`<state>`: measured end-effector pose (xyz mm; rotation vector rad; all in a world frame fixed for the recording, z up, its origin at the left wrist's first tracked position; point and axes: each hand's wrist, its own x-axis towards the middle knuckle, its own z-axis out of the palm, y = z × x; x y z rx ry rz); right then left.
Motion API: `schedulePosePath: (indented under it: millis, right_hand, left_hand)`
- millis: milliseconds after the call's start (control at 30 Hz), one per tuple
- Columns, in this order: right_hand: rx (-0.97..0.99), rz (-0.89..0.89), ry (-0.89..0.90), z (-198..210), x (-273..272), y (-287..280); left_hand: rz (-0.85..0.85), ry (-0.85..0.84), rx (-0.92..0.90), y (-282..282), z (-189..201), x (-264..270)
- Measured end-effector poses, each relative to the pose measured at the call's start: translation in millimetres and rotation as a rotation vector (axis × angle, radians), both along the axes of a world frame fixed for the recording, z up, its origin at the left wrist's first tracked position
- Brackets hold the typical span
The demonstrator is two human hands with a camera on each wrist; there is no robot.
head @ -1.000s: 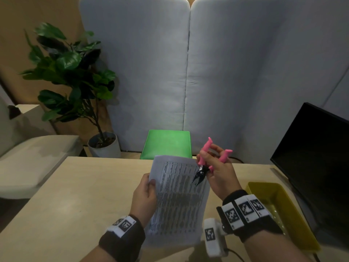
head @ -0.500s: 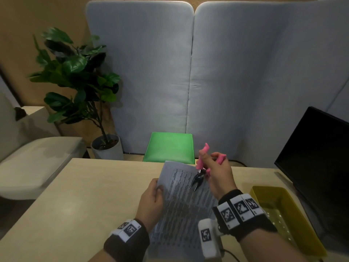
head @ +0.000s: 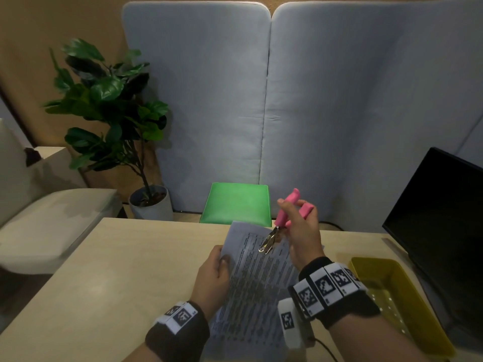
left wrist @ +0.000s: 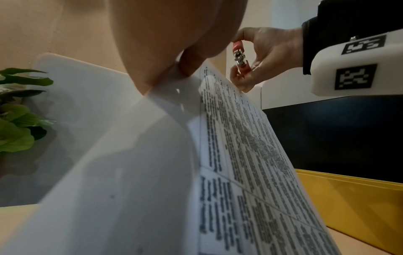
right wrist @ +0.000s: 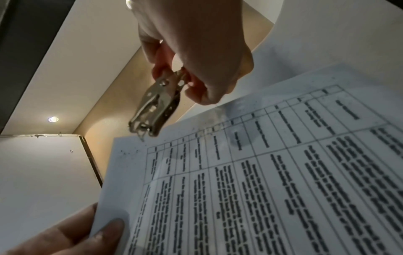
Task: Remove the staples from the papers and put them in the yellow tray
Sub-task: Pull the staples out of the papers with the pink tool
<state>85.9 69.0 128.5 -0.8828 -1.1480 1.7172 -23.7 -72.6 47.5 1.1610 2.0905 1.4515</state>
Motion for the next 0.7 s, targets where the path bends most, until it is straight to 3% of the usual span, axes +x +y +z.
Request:
schedulePosePath:
  millis: [133, 533, 700]
  right_hand:
    - [-0.001, 0.004, -0.059, 0.2, 1.2, 3.7]
    - [-0.127, -0.083, 0.176, -2.9, 3.7, 15.3]
    - [-0.115, -0.047, 0.145, -3.4, 4.2, 12.3]
  left_hand:
    - [-0.015, 0.020, -0.017, -1.2, -1.3, -1.1]
    - [-0.013, 0.045, -0.036, -2.9, -1.5, 1.1]
    - [-0.020, 0.048, -0.045, -3.4, -1.0, 1.9]
